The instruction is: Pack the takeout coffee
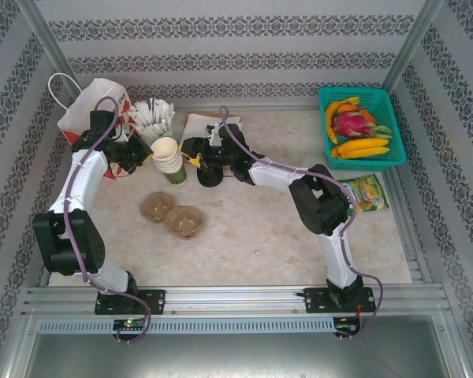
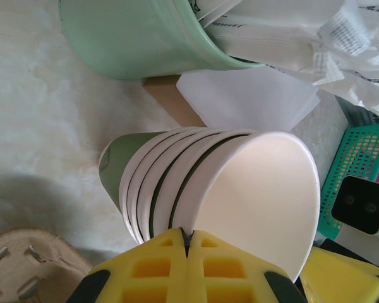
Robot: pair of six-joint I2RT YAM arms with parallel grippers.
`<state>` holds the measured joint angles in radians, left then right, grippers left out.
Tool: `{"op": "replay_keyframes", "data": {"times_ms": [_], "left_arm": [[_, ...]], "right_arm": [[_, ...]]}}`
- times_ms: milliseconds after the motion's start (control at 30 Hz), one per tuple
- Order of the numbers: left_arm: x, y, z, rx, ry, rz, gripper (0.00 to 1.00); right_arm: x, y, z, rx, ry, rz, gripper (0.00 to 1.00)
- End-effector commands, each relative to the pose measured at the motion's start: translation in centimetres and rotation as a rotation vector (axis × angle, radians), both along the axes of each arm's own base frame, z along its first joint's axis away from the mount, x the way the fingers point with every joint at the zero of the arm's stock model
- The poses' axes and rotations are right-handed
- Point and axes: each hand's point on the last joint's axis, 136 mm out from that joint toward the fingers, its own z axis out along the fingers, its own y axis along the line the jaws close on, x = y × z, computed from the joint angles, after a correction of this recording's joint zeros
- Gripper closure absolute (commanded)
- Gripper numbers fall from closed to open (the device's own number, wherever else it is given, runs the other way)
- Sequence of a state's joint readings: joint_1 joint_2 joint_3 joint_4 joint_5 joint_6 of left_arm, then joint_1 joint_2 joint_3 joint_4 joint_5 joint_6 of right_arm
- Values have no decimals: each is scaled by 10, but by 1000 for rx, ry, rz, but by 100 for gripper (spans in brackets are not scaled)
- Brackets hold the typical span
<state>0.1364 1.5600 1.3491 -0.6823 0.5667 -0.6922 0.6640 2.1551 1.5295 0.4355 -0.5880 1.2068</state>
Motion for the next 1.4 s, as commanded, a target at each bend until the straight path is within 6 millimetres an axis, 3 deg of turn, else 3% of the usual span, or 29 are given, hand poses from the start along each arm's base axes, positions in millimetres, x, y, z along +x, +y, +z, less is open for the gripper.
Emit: {"op": "replay_keyframes", "data": {"times_ms": [0,400,633,933,1133,1233,1367], "left_arm": [[3,-8,16,-33,-65,-11,100],[4,-16,9,-97,-66,-9,100],[11,-21,31,-164,-130,-1,100],[12,-19,39,-225,-166,18,100],[7,-14,42,-233,-176,28,100],[0,-7,36,-161,-154,25,100],[-9,-1,28,-68,-135,6,100]], "right_arm": [[5,6,-2,19,-9,-8,39],[8,14,-6,37,-19,-8,42],[7,8,-38,-57,29,-46,48],[4,-4,-64,-162,58,-74,49],[3,-6,-59,-182,28,-66,49],[7,-14,-41,-143,4,-78,47],[15,-41,-11,-154,-56,-142,46]]}}
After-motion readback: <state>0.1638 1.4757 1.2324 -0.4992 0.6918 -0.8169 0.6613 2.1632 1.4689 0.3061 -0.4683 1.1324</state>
